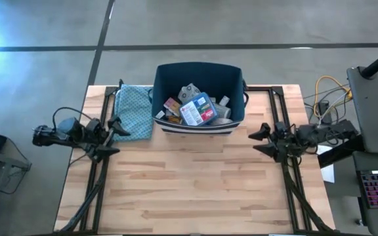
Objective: Pick & place medical supplies in basket/bin
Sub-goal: Return to Home Position
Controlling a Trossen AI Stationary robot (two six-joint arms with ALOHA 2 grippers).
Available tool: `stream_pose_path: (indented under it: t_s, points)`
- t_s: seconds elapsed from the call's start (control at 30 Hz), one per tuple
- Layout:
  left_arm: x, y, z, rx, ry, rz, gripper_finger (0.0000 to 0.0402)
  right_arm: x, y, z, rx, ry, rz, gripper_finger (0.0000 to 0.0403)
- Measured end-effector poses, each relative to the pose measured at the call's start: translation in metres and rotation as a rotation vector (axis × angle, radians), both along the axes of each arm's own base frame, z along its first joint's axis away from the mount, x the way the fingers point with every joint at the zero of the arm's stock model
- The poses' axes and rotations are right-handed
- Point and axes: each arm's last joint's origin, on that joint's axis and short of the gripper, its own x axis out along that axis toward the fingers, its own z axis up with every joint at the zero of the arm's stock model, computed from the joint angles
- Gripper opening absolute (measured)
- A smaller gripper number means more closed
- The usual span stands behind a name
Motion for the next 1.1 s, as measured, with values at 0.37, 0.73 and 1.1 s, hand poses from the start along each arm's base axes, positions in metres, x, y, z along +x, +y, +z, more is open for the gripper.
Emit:
stream_pose_path:
  t_s: [0.37,0.73,1.1]
  points:
    - [0.016,-0.003,-0.036,0.085,-0.099,0.039,0.0324,0.004,0.002,-0.027,-0.058,-0.039,0.037,0.0306]
    - [0.019,-0.003,-0.049,0.082,-0.038,0.034,0.0324,0.005,-0.007,-0.035,-0.225,0.084,-0.308,0.0306]
    - [0.028,-0.004,-0.059,0.075,0.066,0.022,0.0324,0.007,-0.006,-0.036,-0.238,0.106,-0.305,0.0306]
